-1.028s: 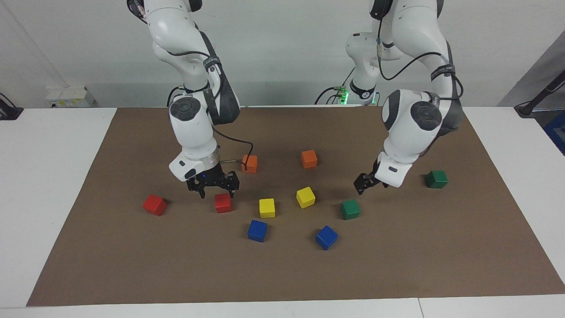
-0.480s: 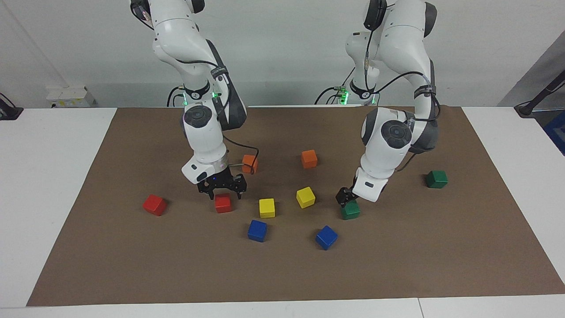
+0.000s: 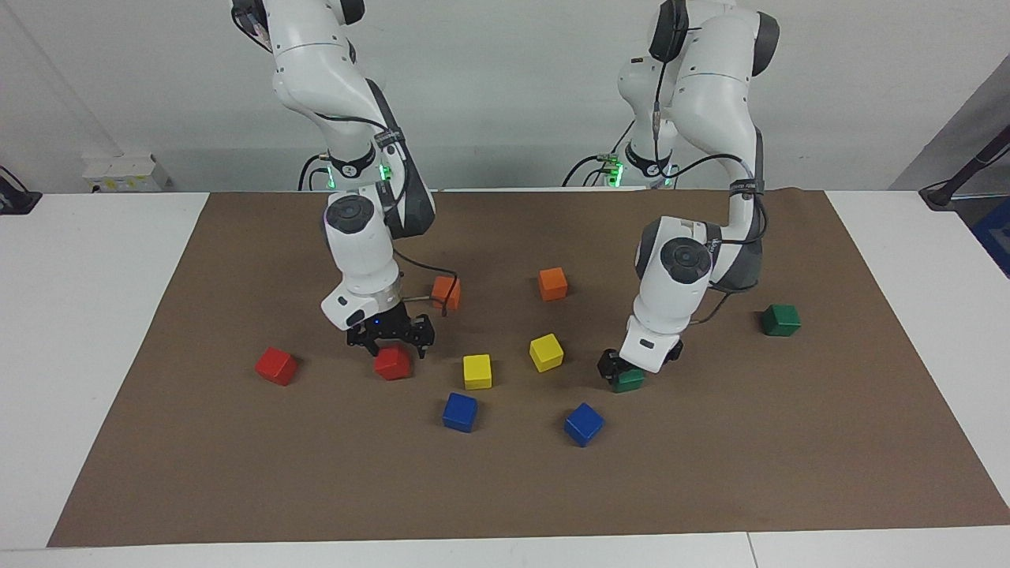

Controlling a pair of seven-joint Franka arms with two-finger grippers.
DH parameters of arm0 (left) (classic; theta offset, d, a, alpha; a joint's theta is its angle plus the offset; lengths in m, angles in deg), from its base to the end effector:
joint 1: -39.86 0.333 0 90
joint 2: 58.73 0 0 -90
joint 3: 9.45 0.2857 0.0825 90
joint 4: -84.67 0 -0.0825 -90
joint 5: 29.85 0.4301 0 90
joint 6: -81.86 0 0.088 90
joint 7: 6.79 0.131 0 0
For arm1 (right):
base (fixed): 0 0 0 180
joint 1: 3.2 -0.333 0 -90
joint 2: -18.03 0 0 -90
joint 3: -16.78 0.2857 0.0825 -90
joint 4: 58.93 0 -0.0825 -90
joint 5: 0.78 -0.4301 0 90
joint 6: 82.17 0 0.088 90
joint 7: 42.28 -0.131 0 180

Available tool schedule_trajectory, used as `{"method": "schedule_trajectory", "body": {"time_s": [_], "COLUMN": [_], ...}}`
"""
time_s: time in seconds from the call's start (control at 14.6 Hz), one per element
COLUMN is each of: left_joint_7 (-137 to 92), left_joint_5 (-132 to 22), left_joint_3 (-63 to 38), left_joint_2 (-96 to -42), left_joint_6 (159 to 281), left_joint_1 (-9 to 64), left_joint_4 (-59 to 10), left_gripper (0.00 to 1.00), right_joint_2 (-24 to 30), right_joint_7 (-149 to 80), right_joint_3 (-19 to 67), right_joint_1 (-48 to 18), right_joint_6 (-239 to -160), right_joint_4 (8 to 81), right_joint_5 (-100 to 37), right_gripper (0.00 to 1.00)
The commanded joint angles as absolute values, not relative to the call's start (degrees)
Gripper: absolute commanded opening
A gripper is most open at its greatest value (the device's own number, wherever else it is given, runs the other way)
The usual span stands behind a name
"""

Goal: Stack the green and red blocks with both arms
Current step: 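Grasp the second green cube with the left gripper while the right gripper grasps red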

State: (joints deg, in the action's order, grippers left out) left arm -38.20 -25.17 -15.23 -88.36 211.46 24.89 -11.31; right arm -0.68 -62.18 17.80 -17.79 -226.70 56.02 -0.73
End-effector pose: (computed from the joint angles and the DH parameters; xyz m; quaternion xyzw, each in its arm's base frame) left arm 0.6648 -0.2433 0.2342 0.9965 0.0755 0.0361 0.0091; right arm 0.6251 0.1746 0.2279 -0.9948 0.0377 -0.0895 0.0313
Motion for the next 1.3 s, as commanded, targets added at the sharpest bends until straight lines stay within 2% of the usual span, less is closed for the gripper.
{"method": "schedule_trajectory", "body": {"time_s": [0.0, 0.14, 0.27, 0.34, 0.41, 0.48, 0.62, 0.69, 0.75, 0.82, 0.89, 1.1, 1.23], "left_joint_7": [-37.12, -35.36, -35.18, -35.18, -35.18, -35.18, -35.26, -35.35, -35.35, -35.26, -35.09, -33.86, -30.89], "left_joint_5": [-23.61, -23.61, -23.61, -23.61, -23.61, -23.61, -23.7, -23.78, -23.96, -24.31, -24.4, -25.88, -29.74], "left_joint_3": [-14.37, -14.37, -14.37, -14.37, -14.37, -14.37, -14.37, -14.45, -14.46, -14.46, -14.54, -15.07, -15.16], "left_joint_2": [-87.91, -87.91, -87.99, -88.0, -87.91, -87.73, -87.56, -87.56, -87.47, -87.38, -86.86, -83.26, -80.01], "left_joint_6": [213.43, 213.52, 214.31, 214.31, 214.4, 214.66, 214.67, 214.23, 213.36, 212.22, 210.9, 207.03, 204.48], "left_joint_1": [23.95, 23.95, 23.95, 23.95, 23.61, 23.17, 22.9, 22.9, 22.9, 23.25, 23.77, 28.07, 31.32], "left_joint_4": [-12.53, -12.53, -12.71, -12.71, -12.97, -13.84, -14.21, -13.86, -13.42, -12.8, -12.19, -12.01, -12.18], "left_gripper": [0.97, 0.97, 0.86, 0.69, 0.38, 0.0, 0.0, 0.0, 0.0, 0.0, 0.0, 0.0, 0.0], "right_joint_2": [-0.95, -1.04, -1.04, -1.04, -1.22, -1.39, -1.83, -2.01, -2.01, -2.01, -2.01, -2.1, -1.66], "right_joint_7": [-61.44, -61.35, -59.69, -58.38, -57.41, -57.14, -57.05, -56.7, -55.56, -55.46, -55.46, -54.42, -51.17], "right_joint_3": [18.36, 18.27, 18.27, 18.27, 18.27, 18.27, 18.27, 18.27, 18.27, 18.27, 18.27, 18.01, 18.01], "right_joint_1": [-17.17, -17.17, -16.39, -15.43, -14.63, -14.1, -13.22, -12.7, -12.26, -12.08, -12.08, -11.03, -9.62], "right_joint_6": [-228.86, -228.86, -228.94, -229.03, -229.73, -230.08, -230.61, -230.96, -230.97, -230.88, -230.88, -227.56, -220.28], "right_joint_4": [57.0, 57.0, 57.0, 57.0, 57.0, 57.0, 57.0, 57.0, 57.0, 57.0, 56.82, 53.85, 49.29], "right_joint_5": [0.01, 0.01, 0.01, 0.01, 0.01, 0.01, 0.01, 0.01, 0.01, 0.01, 0.01, 0.01, 0.01], "right_gripper": [1.0, 1.0, 1.0, 1.0, 1.0, 1.0, 1.0, 0.84, 0.45, 0.13, 0.0, 0.0, 0.0]}}
